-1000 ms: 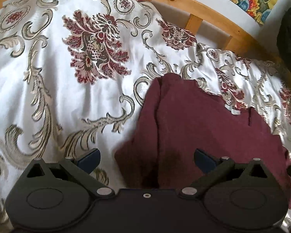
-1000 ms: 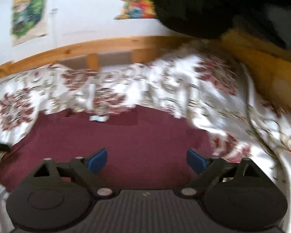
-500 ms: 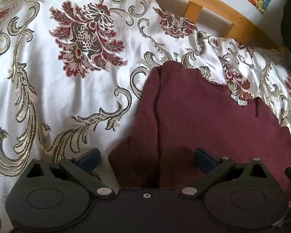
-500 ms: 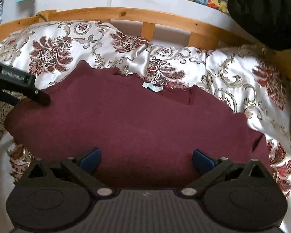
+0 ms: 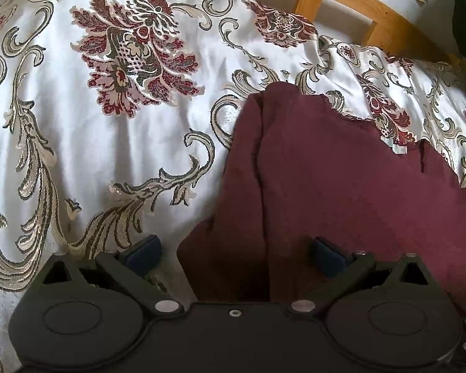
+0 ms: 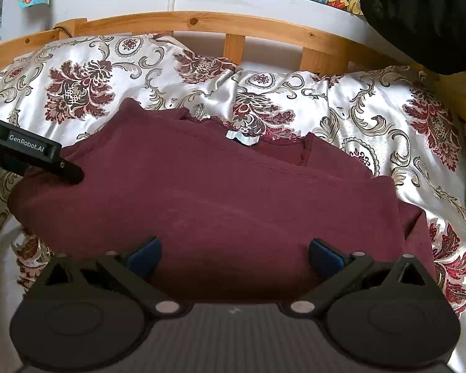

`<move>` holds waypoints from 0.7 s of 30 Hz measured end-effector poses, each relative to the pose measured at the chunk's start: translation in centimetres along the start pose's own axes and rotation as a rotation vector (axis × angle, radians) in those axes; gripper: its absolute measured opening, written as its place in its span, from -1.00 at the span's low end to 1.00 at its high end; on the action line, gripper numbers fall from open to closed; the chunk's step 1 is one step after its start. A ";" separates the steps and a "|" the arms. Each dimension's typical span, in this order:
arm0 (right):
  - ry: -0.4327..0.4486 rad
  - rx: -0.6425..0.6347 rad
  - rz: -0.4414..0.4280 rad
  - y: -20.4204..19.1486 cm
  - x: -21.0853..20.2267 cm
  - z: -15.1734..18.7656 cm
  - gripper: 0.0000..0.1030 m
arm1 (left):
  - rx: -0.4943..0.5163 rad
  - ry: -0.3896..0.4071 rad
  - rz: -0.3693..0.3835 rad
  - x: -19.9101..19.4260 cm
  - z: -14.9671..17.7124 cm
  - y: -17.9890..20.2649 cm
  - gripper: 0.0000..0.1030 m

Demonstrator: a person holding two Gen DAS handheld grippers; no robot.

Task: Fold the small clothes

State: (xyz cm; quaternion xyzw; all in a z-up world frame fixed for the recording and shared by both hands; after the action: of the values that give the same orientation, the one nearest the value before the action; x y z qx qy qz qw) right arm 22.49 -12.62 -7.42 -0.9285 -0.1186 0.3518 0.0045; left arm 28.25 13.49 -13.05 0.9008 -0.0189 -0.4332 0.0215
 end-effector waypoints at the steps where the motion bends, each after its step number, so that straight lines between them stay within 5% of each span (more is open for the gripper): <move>1: 0.005 0.002 -0.001 0.0 -0.1 -0.1 0.99 | 0.001 -0.001 -0.001 0.0 0.0 0.0 0.99; 11: -0.003 0.009 0.010 0.3 0.0 -0.1 0.99 | 0.029 -0.010 -0.009 0.0 0.0 0.1 0.96; 21: -0.007 0.010 0.010 0.2 0.1 0.0 0.99 | 0.092 0.041 0.005 -1.3 -0.3 1.0 0.37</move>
State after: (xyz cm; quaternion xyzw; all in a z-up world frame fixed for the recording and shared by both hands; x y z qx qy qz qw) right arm 22.60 -12.84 -7.45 -0.9278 -0.1125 0.3557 0.0069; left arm 27.67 12.54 -11.83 0.9094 -0.0406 -0.4135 -0.0187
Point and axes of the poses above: each gripper's, at about its wrist camera, not at the fingertips, and x roughly the way its jaws point, y to its right, z to its underside, the point moved 7 cm from there along x, roughly the way its jaws point, and after that the axes turned 15 degrees about x, right-handed, at the moved point
